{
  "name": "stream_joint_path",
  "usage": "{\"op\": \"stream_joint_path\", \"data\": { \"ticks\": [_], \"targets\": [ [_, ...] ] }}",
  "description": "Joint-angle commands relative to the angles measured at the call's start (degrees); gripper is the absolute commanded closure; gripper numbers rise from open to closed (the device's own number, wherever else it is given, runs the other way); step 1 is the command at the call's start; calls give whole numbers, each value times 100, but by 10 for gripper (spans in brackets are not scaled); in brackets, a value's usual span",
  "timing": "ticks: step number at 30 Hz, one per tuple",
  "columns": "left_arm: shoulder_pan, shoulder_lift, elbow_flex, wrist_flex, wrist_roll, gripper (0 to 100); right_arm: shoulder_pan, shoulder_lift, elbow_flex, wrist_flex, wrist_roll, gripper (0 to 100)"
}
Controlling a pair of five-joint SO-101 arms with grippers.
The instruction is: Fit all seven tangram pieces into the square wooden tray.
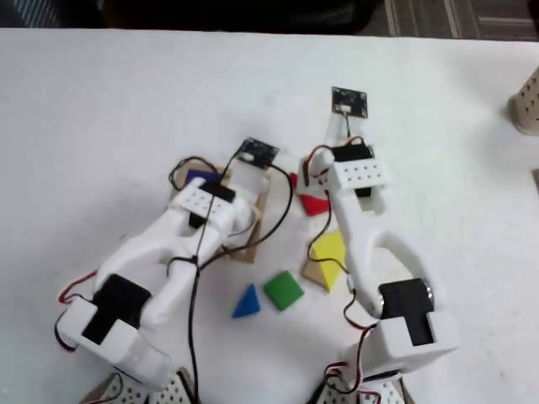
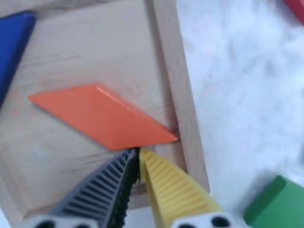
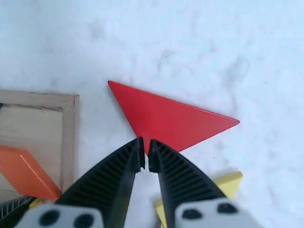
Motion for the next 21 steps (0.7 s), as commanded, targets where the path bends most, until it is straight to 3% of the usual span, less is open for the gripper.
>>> {"op": "stream_joint_path", "data": {
  "ticks": [1, 11, 21],
  "targets": [
    [-66, 4, -255, -325, 53, 979, 57, -374, -202, -75, -62, 977],
    [-585, -4, -237, -1635, 35, 978, 57, -374, -202, -84, -62, 977],
    [-725, -629, -149, -888, 9, 978, 13, -374, -202, -92, -62, 977]
  ]
}}
